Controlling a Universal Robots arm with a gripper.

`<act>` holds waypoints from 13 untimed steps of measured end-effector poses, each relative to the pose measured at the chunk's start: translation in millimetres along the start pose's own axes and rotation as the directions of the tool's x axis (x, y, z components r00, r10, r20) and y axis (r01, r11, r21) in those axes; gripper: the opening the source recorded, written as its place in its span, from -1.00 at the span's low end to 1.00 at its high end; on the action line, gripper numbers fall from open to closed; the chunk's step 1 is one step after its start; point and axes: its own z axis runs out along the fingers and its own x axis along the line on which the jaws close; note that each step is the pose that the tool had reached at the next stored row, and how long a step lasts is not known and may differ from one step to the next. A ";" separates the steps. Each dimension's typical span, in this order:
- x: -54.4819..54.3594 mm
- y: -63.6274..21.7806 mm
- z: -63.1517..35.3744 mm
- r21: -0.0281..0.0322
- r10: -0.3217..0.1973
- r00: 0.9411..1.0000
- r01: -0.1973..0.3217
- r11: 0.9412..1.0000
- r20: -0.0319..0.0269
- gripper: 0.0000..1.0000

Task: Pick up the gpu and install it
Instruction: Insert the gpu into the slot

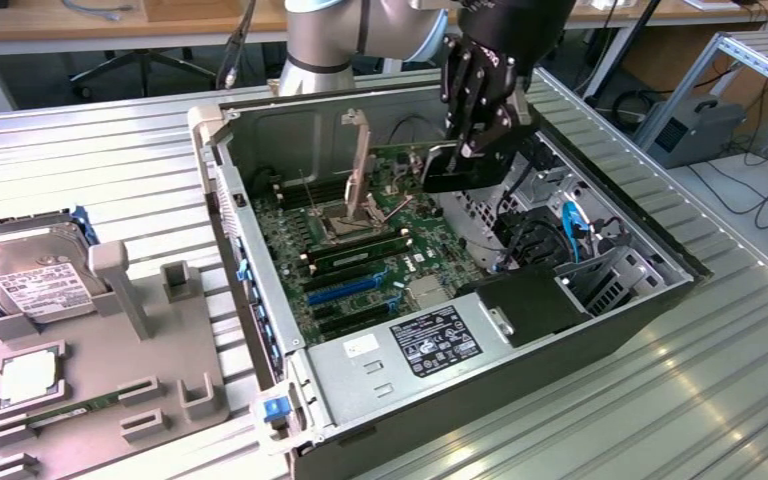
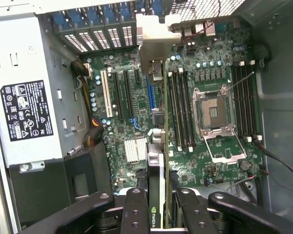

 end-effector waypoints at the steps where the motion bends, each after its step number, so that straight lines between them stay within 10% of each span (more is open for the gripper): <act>1: 0.1 0.6 0.7 0.000 0.000 1.000 0.000 1.000 0.000 -0.47; 13: 1.0 5.9 6.9 0.000 0.000 1.000 0.000 1.000 0.000 -0.47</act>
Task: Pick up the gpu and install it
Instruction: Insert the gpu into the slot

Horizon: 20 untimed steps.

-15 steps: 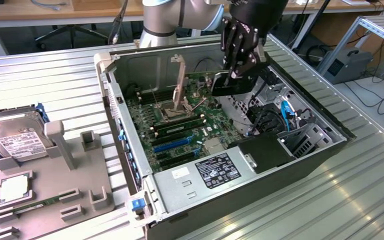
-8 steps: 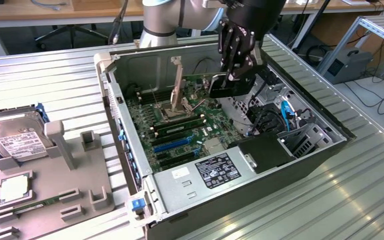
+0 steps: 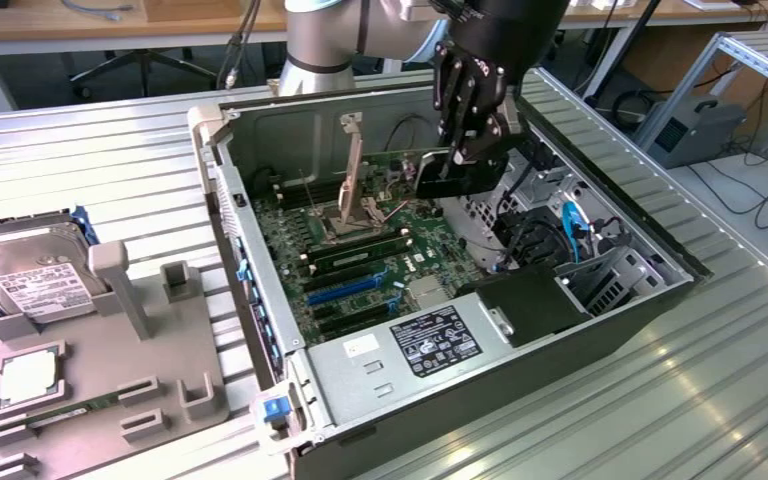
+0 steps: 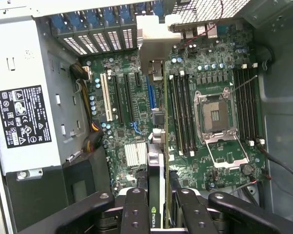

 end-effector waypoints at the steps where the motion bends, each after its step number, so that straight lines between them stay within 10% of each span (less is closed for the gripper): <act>1: 0.0 0.0 0.2 0.000 0.000 1.000 0.000 1.000 0.000 -0.47; 20: 0.5 -0.2 21.2 0.000 0.000 1.000 0.000 1.000 0.000 -0.47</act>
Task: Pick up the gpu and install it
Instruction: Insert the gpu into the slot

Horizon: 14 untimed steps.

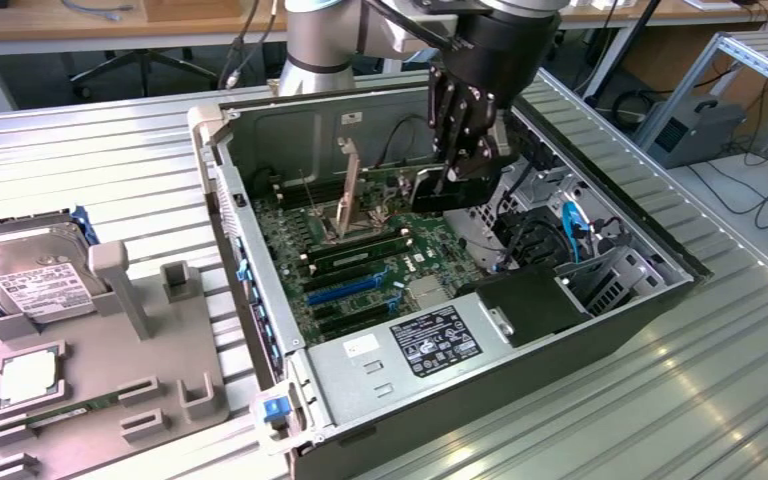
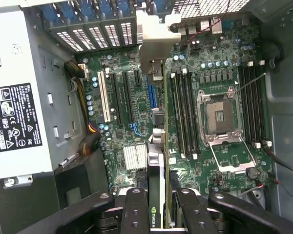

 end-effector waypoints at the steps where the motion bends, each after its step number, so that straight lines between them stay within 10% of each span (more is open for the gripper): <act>1: 0.1 0.0 1.4 0.000 0.000 1.000 0.000 1.000 0.000 -0.47; 14: 0.3 1.4 6.8 0.000 0.000 1.000 0.000 1.000 0.000 -0.47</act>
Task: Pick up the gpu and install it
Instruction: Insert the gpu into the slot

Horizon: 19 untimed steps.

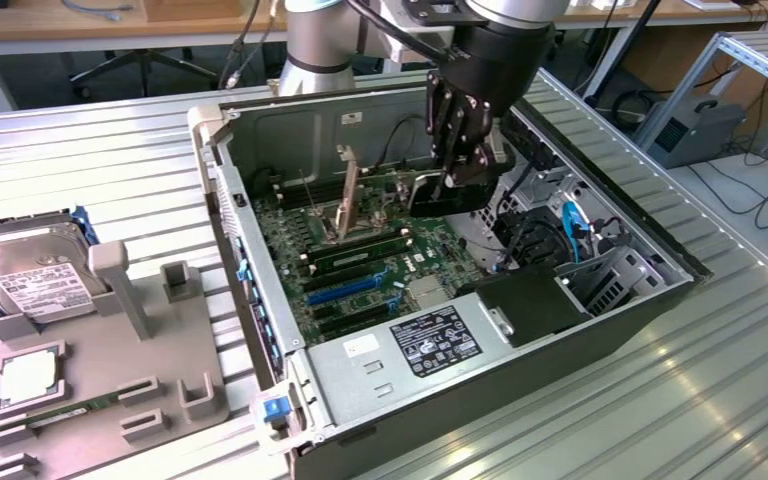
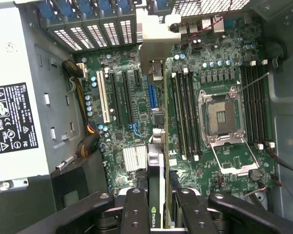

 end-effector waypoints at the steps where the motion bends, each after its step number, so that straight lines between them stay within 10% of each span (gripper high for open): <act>1: 0.1 0.8 0.0 0.000 0.000 1.000 0.000 1.000 0.000 -0.47; 19: 1.1 6.2 4.5 0.000 0.000 1.000 0.000 1.000 0.000 -0.47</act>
